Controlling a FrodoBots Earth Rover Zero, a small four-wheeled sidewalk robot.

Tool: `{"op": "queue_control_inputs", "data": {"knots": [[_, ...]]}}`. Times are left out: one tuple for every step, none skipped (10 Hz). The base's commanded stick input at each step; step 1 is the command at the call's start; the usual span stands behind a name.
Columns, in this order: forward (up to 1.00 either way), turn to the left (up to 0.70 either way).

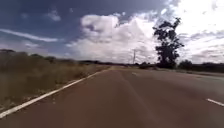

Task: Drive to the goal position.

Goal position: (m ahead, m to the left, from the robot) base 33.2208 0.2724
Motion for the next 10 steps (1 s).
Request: {"op": "queue_control_inputs", "data": {"knots": [[1.0, 0.0], [1.0, 0.0], [1.0, 0.0], [1.0, 0.0], [1.0, 0.0], [1.0, 0.0], [1.0, 0.0], [1.0, 0.0], [1.0, 0.0], [1.0, 0.0]]}}
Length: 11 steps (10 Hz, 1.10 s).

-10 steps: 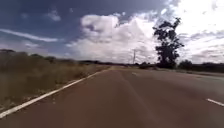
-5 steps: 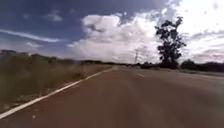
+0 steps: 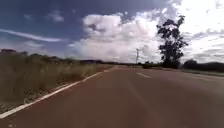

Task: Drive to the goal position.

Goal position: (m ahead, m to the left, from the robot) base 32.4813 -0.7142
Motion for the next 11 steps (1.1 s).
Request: {"op": "queue_control_inputs", "data": {"knots": [[1.0, 0.0], [1.0, 0.0], [1.0, 0.0], [1.0, 0.0], [1.0, 0.0], [1.0, 0.0], [1.0, 0.0], [1.0, 0.0], [1.0, 0.0], [1.0, 0.0], [1.0, 0.0]]}}
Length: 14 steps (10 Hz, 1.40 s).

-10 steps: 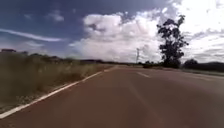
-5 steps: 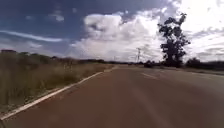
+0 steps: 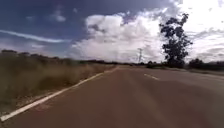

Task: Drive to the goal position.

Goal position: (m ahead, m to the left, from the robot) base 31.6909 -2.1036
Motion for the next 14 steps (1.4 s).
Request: {"op": "queue_control_inputs", "data": {"knots": [[1.0, 0.0], [1.0, 0.0], [1.0, 0.0], [1.0, 0.0], [1.0, 0.0], [1.0, 0.0], [1.0, 0.0], [1.0, 0.0], [1.0, 0.0], [1.0, 0.0], [1.0, 0.0], [1.0, 0.0], [1.0, 0.0], [1.0, 0.0]]}}
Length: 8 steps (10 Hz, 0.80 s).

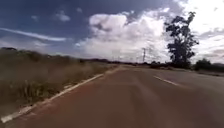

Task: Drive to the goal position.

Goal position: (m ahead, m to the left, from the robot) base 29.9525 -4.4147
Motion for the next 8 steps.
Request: {"op": "queue_control_inputs", "data": {"knots": [[1.0, 0.0], [1.0, 0.0], [1.0, 0.0], [1.0, 0.0], [1.0, 0.0], [1.0, 0.0], [1.0, 0.0], [1.0, 0.0]]}}
